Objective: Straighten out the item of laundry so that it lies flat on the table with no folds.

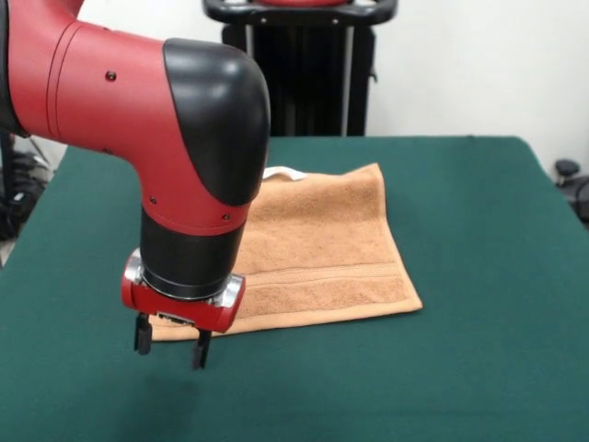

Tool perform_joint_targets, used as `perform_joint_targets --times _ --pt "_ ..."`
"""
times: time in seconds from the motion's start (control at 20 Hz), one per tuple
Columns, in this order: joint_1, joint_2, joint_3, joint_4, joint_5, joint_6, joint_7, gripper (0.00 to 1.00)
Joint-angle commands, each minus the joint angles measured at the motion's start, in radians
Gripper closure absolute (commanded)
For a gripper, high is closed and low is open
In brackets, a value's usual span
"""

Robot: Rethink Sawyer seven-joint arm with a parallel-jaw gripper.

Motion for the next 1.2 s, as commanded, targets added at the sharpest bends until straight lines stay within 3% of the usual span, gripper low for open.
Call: perform_joint_targets --times 0.05,0.6,1.2 --pt "0.047 0.021 0.015 0.05 0.059 0.134 0.135 0.0" --pt "0.039 0.036 0.012 0.057 0.065 0.209 0.068 0.0" --pt "0.02 0.049 0.021 0.075 0.048 0.202 0.017 0.0"
